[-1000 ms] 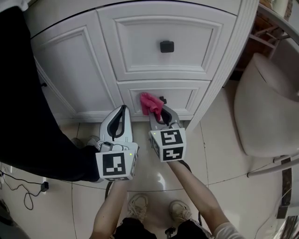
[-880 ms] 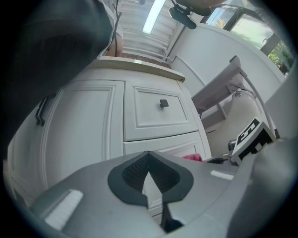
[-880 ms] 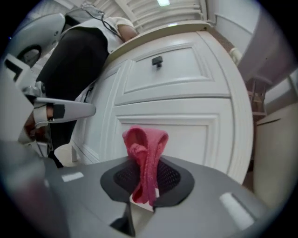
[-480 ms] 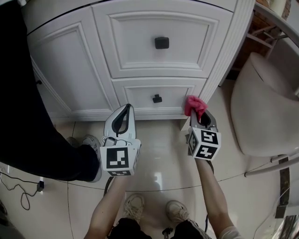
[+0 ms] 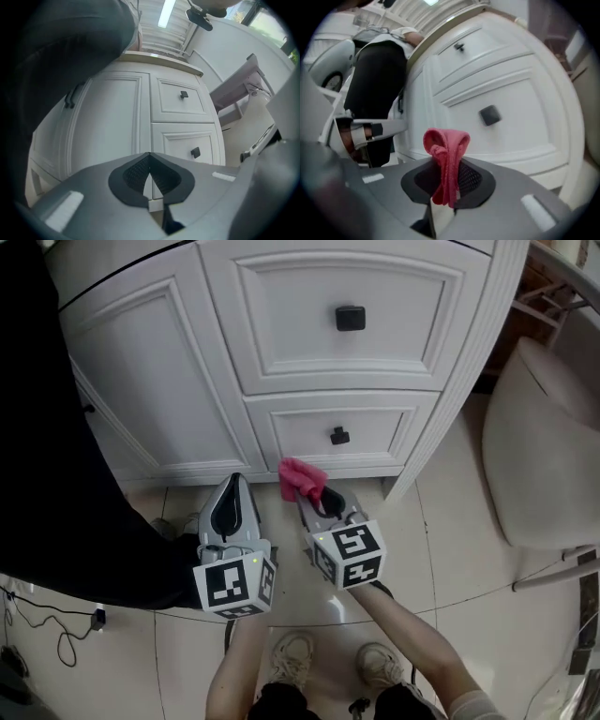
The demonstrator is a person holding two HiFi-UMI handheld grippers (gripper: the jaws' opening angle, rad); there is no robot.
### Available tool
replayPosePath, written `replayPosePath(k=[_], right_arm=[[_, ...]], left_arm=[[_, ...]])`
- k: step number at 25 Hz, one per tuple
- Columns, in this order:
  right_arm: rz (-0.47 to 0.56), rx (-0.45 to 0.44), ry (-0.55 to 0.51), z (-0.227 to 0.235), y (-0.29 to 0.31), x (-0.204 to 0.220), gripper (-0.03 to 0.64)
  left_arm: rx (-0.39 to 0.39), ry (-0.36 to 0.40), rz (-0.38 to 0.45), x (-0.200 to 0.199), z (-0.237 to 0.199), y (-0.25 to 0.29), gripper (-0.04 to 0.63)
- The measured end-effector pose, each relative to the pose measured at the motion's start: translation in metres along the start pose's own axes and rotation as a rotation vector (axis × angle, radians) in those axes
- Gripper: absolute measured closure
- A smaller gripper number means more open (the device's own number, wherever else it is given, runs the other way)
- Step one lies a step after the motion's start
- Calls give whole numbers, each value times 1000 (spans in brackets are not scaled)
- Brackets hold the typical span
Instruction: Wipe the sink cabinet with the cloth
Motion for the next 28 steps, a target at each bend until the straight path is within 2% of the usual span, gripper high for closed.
replayPosePath(k=[1,3,6,9,18,23,28], right_arm=[[-23,-45,-57,-11,20,1,552],[-64,-78,-152,-21,52,0,552],[-114,-36,-193,-12,67,3,552],[-105,54,-163,13,44,8,552],[-75,454,-81,131,-74,15,552],[-86,494,-108,150,-91,16,552],[-72,512,-58,152,-94,18,552]], left_arm=[[-16,-7,3,0,-5,-1,584],[-27,-14,7,1,-14,-2,584],[-11,-19,-10,4,-15,-2,584],[23,-20,-16,6,-9,-4,584],[112,-8,-24,6,18,-1,584],[146,17,-37,8,31,-1,584],[158,30,-38,1,39,0,584]])
Point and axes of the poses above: the fingertips, and each gripper's own axes: y forward along the fingers, z to its right, x out of its underside, the point moved 10 cm from there along -y, backward along the fingers, and after that the axes turned 6 degrees about -x, right-handed, at the moved point
